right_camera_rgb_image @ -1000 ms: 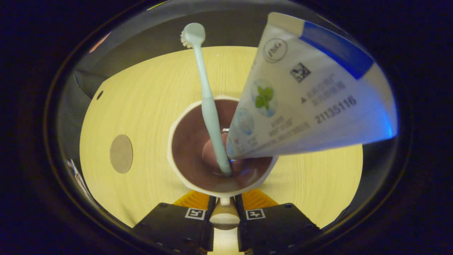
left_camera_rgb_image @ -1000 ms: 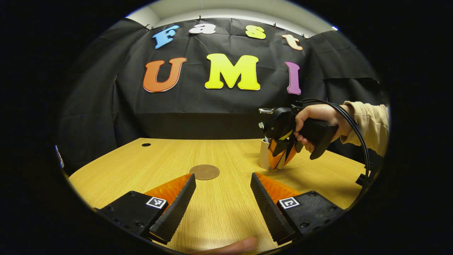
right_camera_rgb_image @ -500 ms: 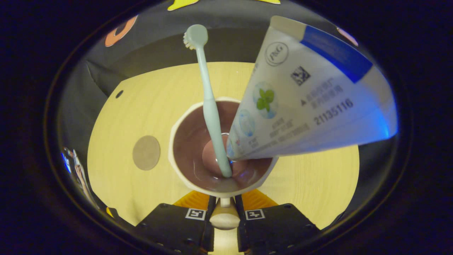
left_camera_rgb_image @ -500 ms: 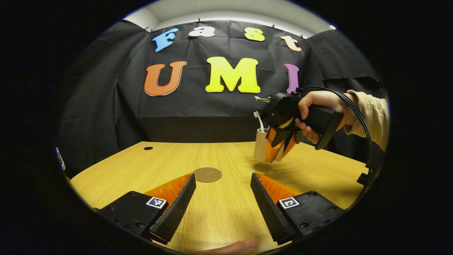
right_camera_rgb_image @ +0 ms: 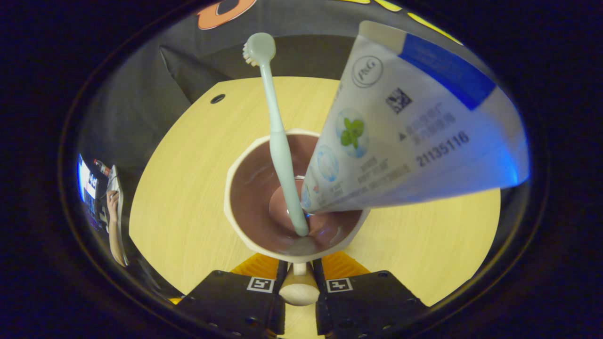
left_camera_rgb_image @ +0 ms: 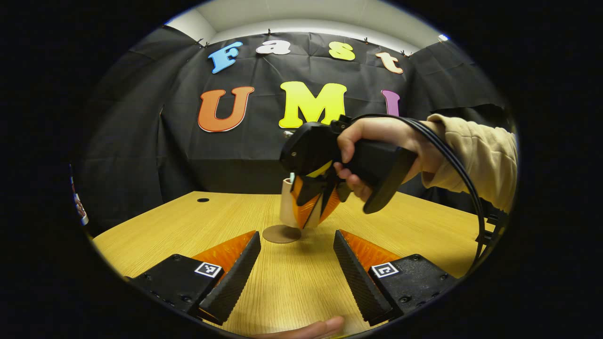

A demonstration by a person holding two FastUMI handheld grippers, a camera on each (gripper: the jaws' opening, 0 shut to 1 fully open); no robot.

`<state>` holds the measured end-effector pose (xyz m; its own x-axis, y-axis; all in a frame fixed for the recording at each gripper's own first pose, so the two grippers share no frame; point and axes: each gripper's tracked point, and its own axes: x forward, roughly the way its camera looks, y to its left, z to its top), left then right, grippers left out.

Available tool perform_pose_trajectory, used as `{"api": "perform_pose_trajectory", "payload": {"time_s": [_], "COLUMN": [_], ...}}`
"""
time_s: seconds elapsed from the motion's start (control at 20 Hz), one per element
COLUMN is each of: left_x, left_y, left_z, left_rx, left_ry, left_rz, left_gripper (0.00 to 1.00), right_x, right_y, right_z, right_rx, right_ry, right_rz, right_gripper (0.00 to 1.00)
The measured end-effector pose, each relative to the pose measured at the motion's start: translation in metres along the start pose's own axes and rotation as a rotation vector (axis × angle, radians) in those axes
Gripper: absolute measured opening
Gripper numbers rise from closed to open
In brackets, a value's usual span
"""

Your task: Put the toothbrush and toothpaste on the desktop into the cup, then pick up the cup and place it on the coaster on the desktop.

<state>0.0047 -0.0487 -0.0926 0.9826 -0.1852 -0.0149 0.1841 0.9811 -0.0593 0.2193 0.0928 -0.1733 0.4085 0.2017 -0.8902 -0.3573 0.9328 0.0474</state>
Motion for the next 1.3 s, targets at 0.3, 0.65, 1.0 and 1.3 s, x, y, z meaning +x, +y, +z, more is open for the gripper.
{"api": "perform_pose_trajectory", "payload": {"time_s": [0.3, 0.65, 1.0, 1.3], "left_x": [-0.002, -0.003, -0.004, -0.008], "left_y": [0.000, -0.003, -0.007, 0.010], "left_z": [0.001, -0.008, -0.011, -0.005], "left_rx": [0.008, -0.006, -0.003, 0.031], "left_ry": [-0.018, 0.008, 0.024, 0.012], "left_rz": [-0.015, -0.021, -0.033, 0.026], "left_gripper": [0.99, 0.99, 0.99, 0.99], "right_x": [0.000, -0.008, -0.032, -0.082], "right_y": [-0.005, 0.009, 0.006, -0.009], "right_z": [-0.002, 0.003, 0.008, 0.016], "right_rx": [-0.022, 0.000, -0.034, -0.016], "right_ry": [0.061, 0.000, -0.144, -0.315], "right_rz": [-0.029, 0.071, 0.085, 0.159], "right_gripper": [0.25, 0.43, 0.98, 0.94]}}
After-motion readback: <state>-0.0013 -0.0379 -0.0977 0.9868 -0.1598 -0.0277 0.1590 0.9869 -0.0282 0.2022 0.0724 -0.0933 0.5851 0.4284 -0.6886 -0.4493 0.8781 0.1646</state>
